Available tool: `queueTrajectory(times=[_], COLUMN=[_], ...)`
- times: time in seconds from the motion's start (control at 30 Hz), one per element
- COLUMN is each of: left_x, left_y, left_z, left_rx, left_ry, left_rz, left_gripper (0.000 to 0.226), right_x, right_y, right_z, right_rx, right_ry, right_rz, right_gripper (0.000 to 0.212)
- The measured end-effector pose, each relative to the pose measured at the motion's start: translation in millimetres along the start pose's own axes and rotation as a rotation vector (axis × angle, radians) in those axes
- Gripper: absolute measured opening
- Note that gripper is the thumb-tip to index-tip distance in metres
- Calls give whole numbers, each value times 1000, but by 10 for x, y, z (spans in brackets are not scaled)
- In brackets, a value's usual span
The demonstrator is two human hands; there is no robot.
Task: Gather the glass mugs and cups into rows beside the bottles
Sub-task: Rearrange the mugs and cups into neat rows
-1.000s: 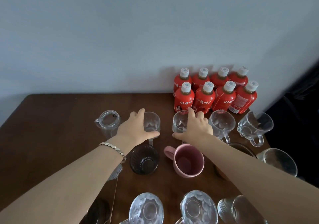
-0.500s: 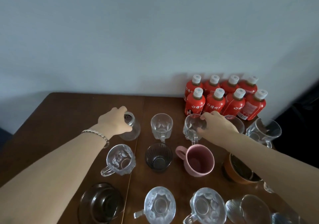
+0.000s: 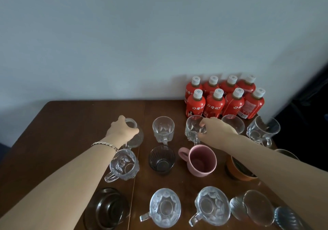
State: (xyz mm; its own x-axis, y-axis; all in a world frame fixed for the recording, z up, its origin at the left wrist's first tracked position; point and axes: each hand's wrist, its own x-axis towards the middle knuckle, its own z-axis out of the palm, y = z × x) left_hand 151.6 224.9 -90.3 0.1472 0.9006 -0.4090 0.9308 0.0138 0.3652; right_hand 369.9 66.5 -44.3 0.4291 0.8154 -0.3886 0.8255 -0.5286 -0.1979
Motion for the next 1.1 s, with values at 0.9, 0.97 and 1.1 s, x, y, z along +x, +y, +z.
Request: queueTrajectory(times=[0.9, 0.97, 1.1], left_x=[-626, -711, -783], left_y=[-511, -637, -815], left_z=[-201, -228, -127], left_rx=[214, 138, 155], left_ry=[67, -94, -327], left_rz=[183, 212, 263], left_gripper=[78, 83, 97], right_x=[-479, -491, -503], right_y=[-710, -877, -1046], right_z=[326, 459, 710], right_rx=[-12, -64, -43], right_ry=[-22, -42, -84], right_rz=[-223, -180, -79], right_gripper=[62, 84, 95])
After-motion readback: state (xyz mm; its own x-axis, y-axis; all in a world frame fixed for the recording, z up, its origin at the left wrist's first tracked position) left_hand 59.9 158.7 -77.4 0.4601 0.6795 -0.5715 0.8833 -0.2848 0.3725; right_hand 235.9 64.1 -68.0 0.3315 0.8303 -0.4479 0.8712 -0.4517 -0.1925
